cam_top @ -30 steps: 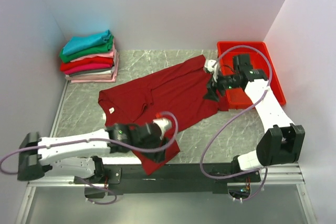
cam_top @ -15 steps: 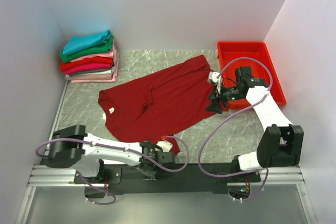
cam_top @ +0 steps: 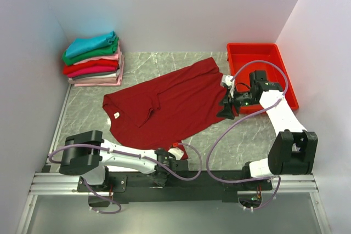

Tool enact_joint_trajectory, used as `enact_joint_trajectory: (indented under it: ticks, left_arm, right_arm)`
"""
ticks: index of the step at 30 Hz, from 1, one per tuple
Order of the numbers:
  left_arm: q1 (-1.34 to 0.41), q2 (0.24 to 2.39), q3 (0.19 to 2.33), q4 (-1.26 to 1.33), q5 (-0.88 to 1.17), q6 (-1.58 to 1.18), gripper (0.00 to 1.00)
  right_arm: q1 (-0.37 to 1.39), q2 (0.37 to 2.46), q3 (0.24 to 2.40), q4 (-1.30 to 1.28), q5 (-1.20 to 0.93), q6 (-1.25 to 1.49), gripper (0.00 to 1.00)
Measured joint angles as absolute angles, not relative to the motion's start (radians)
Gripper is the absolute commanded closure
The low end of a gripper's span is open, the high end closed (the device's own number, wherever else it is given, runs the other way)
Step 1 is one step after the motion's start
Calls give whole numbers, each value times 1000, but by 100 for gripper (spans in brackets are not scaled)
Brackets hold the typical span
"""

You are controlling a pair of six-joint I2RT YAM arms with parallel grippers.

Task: Fold and stack the t-shirts
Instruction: Fold the tshirt

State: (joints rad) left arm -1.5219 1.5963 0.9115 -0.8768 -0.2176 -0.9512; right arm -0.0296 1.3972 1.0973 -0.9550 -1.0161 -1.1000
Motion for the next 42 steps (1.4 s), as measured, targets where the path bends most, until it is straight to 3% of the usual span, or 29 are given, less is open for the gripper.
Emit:
enact_joint_trajectory:
  ticks: [8,19,31,42]
  left_arm:
    - [-1522,1590,909,-881,-217,-954,99]
    - [-1474,1293,863,-905,-199,-1005,99]
    - [-1470,982,757,-975,-29,-1106,99]
    - [-1469,879,751,-1045,52,-1124,99]
  right_arm:
    - [-31,1397,1098,-970,-1014,-1109,30]
    - [-31,1408,1097,-1034,-799,-1311,29]
    - [-36,1462,1070,-1033,-632,-1496,29]
    - [-47,1462,847,-867,-377,-1574,29]
